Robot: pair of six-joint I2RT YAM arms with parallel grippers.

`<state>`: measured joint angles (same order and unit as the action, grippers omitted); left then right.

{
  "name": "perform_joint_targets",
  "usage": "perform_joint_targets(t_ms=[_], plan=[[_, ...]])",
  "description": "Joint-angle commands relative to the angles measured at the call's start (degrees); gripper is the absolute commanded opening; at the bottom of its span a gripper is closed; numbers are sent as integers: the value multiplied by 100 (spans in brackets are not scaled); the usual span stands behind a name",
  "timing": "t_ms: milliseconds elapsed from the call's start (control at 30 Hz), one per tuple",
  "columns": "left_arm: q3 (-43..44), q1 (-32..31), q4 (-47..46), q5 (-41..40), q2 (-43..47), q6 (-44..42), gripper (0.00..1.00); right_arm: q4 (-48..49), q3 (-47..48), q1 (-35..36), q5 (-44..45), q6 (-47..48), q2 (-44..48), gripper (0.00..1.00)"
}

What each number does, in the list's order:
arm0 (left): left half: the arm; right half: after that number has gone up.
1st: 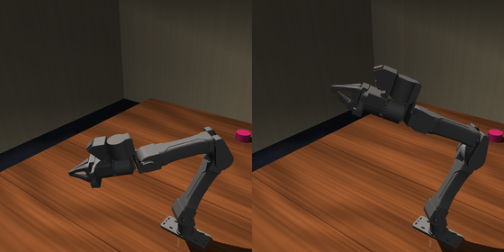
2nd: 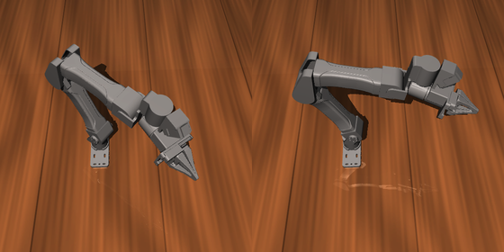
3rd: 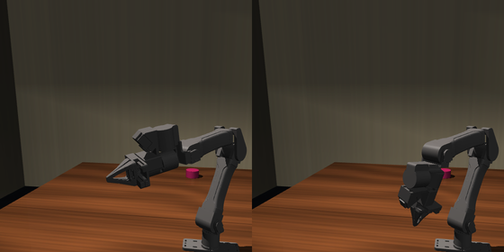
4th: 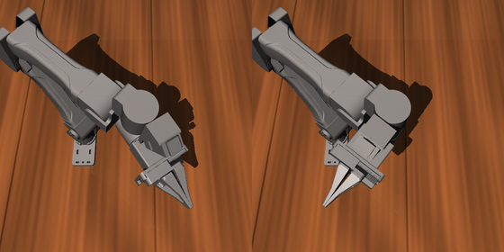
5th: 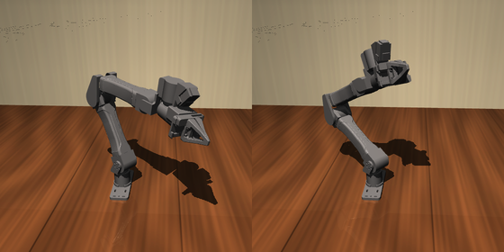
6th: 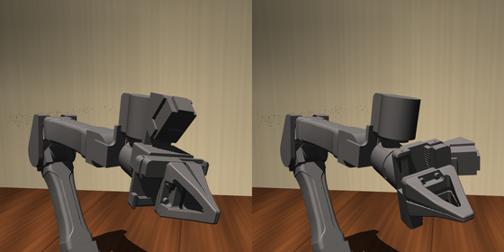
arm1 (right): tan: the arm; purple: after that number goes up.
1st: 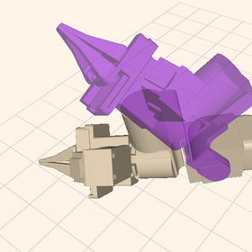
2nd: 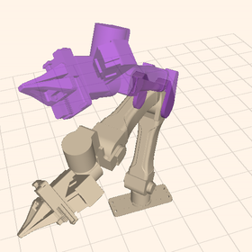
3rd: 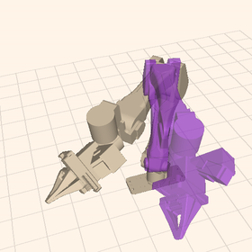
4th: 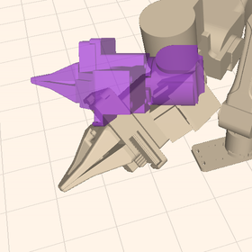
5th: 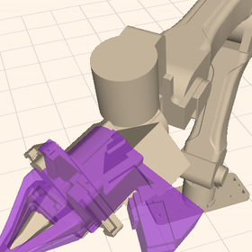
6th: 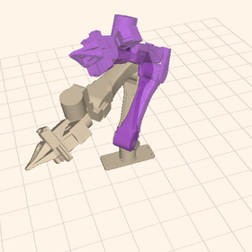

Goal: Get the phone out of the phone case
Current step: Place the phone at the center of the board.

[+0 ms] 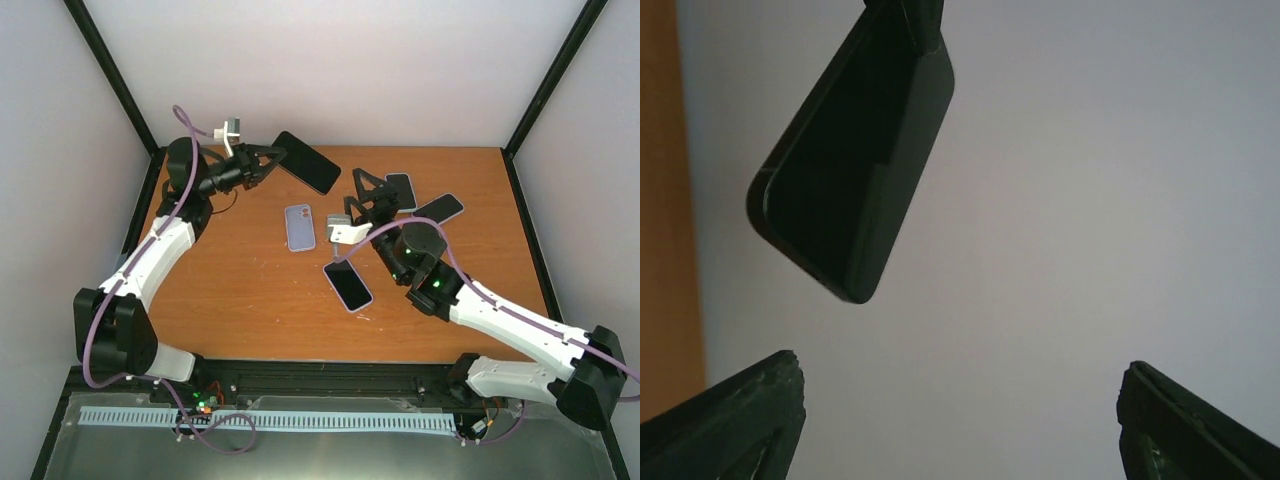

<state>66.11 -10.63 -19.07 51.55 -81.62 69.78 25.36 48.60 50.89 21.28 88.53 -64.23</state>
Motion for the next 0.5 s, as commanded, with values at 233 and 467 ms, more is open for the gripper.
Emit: perform_joint_targets(t_ms=[233,467], plan=[[228,42,1050,190,280,-2652,1,-4064,1508,-599,-925,-3440,311,91],[368,44,1715,972,270,-4629,1,-5600,2430,-1104,-2479,-5094,133,90]])
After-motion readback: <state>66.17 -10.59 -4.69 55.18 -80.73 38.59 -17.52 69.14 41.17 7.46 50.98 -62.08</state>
